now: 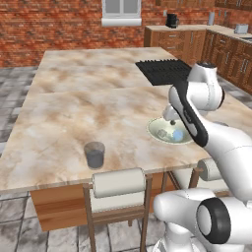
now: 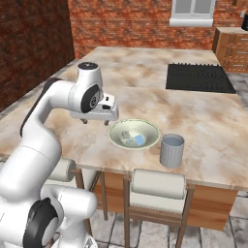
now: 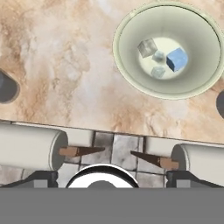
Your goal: There are four ice cubes in the ice bowl. Place two ice cubes in each glass of water.
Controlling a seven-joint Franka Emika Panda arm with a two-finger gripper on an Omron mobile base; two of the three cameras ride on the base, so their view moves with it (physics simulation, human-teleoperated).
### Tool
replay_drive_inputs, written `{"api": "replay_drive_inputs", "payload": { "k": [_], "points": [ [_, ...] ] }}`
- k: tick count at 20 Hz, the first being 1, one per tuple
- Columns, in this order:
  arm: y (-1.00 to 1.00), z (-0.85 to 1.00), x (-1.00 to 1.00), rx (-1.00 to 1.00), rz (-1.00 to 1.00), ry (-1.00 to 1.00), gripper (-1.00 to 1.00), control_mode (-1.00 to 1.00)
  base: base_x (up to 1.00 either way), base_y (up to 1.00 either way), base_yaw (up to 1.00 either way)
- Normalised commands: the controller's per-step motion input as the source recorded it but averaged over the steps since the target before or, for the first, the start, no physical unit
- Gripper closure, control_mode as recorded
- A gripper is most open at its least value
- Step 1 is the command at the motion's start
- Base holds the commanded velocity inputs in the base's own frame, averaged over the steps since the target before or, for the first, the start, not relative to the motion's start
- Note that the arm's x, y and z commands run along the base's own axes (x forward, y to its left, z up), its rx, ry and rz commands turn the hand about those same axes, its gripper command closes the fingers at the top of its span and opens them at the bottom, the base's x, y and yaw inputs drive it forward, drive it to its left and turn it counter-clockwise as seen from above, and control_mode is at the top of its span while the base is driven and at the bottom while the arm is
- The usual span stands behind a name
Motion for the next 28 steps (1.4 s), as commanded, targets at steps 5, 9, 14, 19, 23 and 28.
{"api": "replay_drive_inputs", "payload": {
  "k": [5,9,14,19,23,28],
  "points": [
    [-0.18,-0.25,0.01,0.0,0.08,0.0,-1.0,-1.0,0.0,0.0,0.0],
    [-0.14,-0.23,0.09,0.0,0.08,0.0,-1.0,-1.0,0.0,0.0,0.0],
    [-0.1,-0.2,0.2,0.01,0.11,0.0,-1.0,-1.0,0.0,0.0,0.0],
    [-0.11,-0.2,0.29,0.02,0.12,0.0,-1.0,-1.0,0.0,0.0,0.0],
    [-0.12,-0.21,0.26,0.01,0.14,0.0,-1.0,-1.0,0.0,0.0,0.0],
    [-0.09,-0.27,0.35,0.0,0.14,0.0,-1.0,-1.0,0.0,0.0,0.0]
  ]
}}
